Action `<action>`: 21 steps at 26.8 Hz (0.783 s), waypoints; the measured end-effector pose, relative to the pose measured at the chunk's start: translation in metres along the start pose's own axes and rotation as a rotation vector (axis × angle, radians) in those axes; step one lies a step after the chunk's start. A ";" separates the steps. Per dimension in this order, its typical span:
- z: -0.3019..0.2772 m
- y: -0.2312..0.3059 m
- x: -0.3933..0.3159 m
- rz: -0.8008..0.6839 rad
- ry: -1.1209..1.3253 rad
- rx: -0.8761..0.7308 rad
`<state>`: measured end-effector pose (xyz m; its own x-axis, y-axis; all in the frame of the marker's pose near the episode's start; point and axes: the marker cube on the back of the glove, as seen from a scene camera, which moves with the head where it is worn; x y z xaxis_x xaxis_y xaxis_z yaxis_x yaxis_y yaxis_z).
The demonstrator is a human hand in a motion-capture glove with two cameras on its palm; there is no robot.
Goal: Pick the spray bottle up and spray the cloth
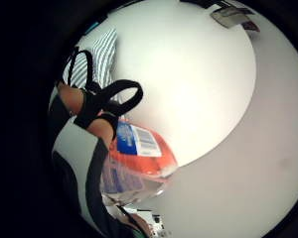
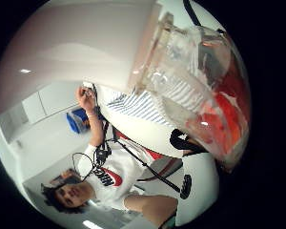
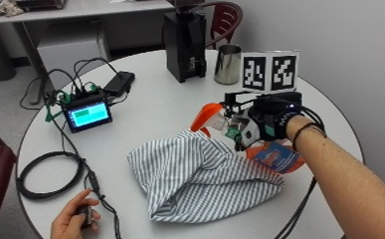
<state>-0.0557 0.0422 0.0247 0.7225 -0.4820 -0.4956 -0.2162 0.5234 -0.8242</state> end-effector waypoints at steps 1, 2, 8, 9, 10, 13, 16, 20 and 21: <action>-0.001 0.001 0.002 0.004 -0.005 0.005; -0.007 0.004 0.005 0.009 -0.012 0.020; -0.048 0.021 0.004 0.040 -0.004 0.105; -0.046 0.020 0.002 0.044 0.006 0.091; -0.039 0.018 0.001 0.047 0.016 0.068; -0.010 0.007 0.001 0.048 0.033 -0.019; -0.006 0.004 0.004 0.045 0.024 -0.033; -0.052 0.019 0.000 0.031 -0.008 0.081; -0.059 0.022 -0.001 0.031 -0.010 0.097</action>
<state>-0.1001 0.0129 -0.0088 0.7233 -0.4577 -0.5170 -0.1740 0.6038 -0.7779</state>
